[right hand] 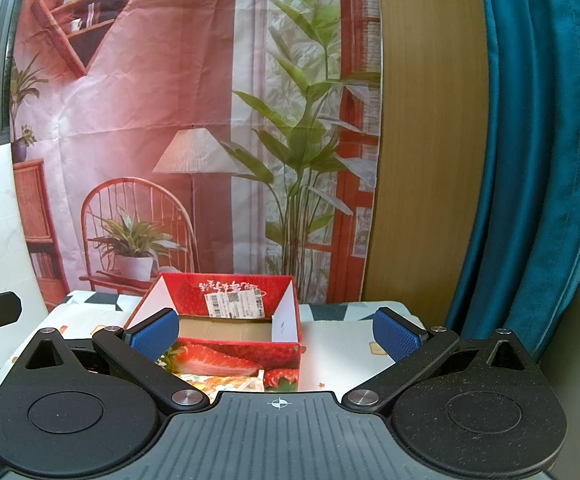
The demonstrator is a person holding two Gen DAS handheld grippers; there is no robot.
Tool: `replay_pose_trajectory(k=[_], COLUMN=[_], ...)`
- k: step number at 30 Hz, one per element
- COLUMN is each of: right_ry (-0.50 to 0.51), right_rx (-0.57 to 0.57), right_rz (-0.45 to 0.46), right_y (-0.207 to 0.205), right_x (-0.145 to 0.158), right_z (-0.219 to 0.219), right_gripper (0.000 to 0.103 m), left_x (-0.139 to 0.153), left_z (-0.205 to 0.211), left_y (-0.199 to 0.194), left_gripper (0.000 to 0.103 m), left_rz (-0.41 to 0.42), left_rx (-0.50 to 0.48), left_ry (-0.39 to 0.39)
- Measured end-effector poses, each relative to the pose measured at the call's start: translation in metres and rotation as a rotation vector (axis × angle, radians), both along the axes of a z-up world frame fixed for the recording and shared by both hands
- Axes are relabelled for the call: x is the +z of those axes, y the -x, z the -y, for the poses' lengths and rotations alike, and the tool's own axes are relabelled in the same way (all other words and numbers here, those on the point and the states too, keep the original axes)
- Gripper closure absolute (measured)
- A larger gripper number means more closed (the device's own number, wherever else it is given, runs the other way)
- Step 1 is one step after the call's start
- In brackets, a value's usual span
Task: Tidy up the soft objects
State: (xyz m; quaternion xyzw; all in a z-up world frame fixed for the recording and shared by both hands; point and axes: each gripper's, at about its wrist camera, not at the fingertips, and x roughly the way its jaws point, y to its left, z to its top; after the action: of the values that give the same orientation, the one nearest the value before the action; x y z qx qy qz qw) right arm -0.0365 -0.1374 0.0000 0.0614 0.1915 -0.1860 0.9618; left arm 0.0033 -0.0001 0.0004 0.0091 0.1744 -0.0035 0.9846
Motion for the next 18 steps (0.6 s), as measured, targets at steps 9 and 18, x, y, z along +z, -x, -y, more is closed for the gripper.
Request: replay_pose_trajectory(k=[9,18], right_ry=[-0.001,0.000], right_rx=[0.000,0.000], right_rz=[-0.001,-0.003], right_y=[-0.0002,-0.0007], right_x=[-0.0005,-0.0003], right_z=[0.0003,0.0001], right_gripper=[0.000,0.000], left_x=[-0.0002,-0.0008], left_z=[0.0000,0.0005], left_y=[0.0001,0.0005], left_gripper=[0.000,0.000], left_rz=[0.001,0.001], left_rx=[-0.001,-0.001], left_ry=[0.001,-0.001])
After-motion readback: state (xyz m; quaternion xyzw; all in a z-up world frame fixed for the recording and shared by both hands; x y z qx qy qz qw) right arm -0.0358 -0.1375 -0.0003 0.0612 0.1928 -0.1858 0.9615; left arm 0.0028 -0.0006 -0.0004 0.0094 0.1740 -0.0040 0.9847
